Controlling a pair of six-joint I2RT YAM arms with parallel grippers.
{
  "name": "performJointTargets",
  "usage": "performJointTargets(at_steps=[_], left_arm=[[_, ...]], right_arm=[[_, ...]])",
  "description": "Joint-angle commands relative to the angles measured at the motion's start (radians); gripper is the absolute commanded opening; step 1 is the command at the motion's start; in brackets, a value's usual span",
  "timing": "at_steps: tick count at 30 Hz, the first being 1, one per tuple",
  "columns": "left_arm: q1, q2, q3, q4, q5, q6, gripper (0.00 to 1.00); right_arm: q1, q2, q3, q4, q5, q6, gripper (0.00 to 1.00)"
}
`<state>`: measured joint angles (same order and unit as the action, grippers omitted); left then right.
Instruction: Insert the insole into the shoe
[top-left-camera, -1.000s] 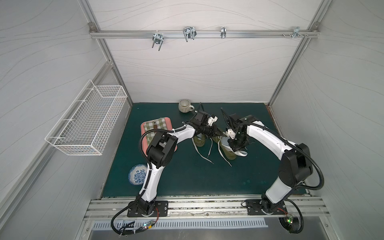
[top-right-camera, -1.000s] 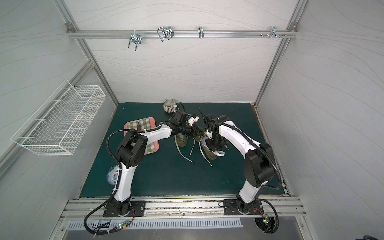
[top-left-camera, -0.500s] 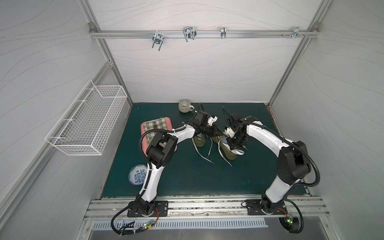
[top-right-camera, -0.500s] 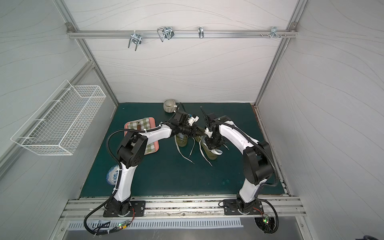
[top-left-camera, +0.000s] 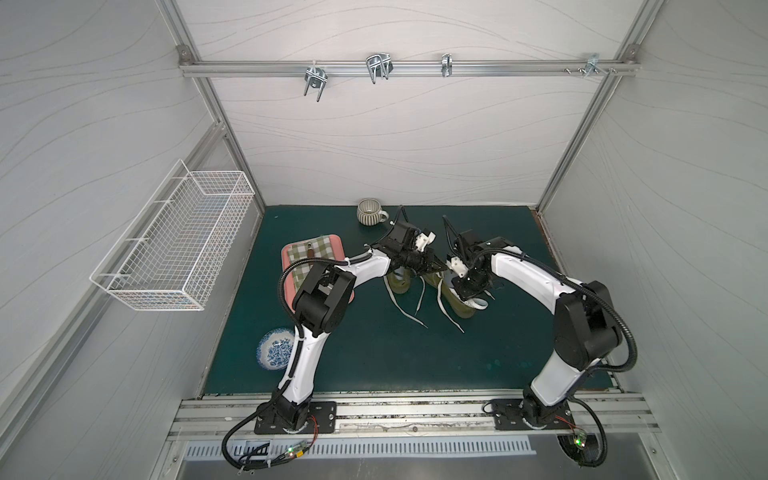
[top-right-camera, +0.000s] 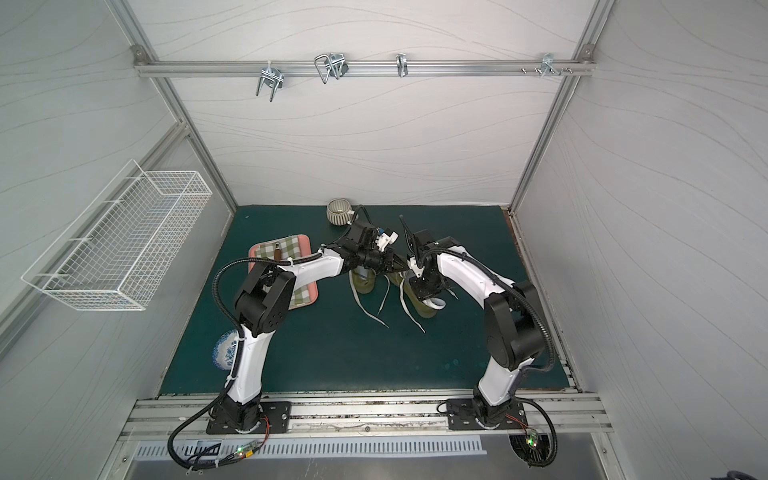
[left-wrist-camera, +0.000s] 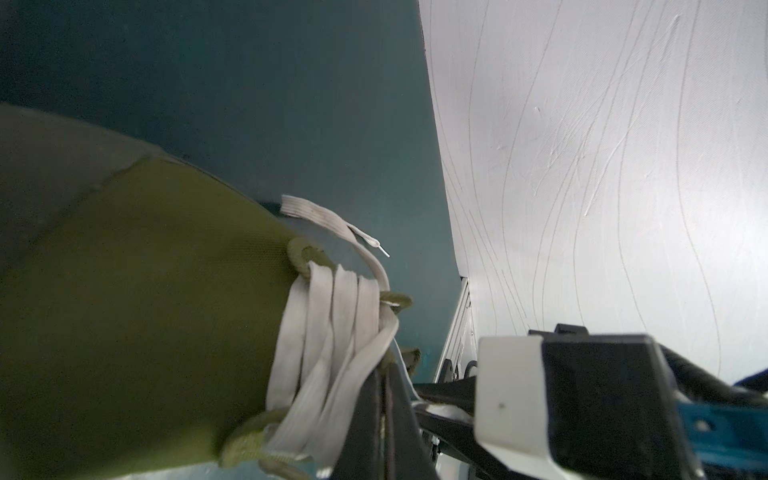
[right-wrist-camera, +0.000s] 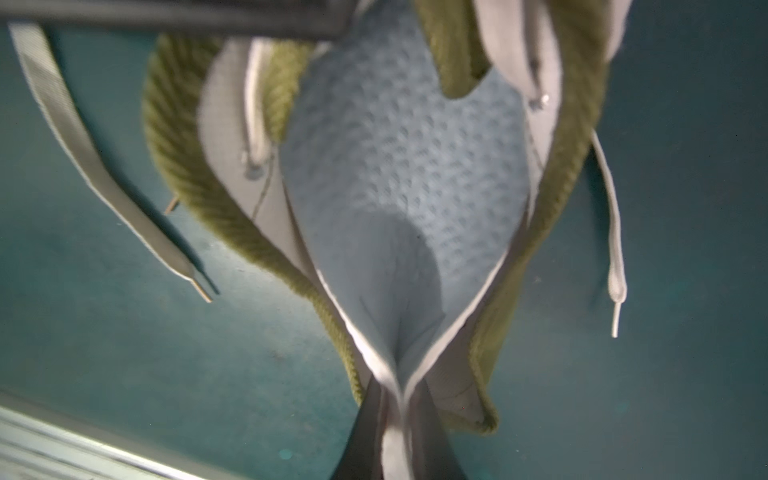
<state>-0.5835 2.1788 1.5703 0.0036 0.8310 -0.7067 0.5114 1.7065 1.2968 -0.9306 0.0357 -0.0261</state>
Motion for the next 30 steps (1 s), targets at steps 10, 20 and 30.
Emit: performJointTargets(at_steps=[10,20,30], left_arm=[[-0.012,0.003,0.06,0.052,0.08,-0.011,0.0],[-0.012,0.003,0.053,0.073,0.111,-0.017,0.0],[-0.009,0.051,0.073,0.083,0.148,-0.034,0.0]], right_arm=[[0.008,-0.076,-0.059,0.153,0.005,-0.031,0.07],[0.003,-0.111,-0.127,0.22,-0.003,-0.04,0.07],[-0.017,-0.049,-0.117,0.268,-0.052,-0.108,0.07]])
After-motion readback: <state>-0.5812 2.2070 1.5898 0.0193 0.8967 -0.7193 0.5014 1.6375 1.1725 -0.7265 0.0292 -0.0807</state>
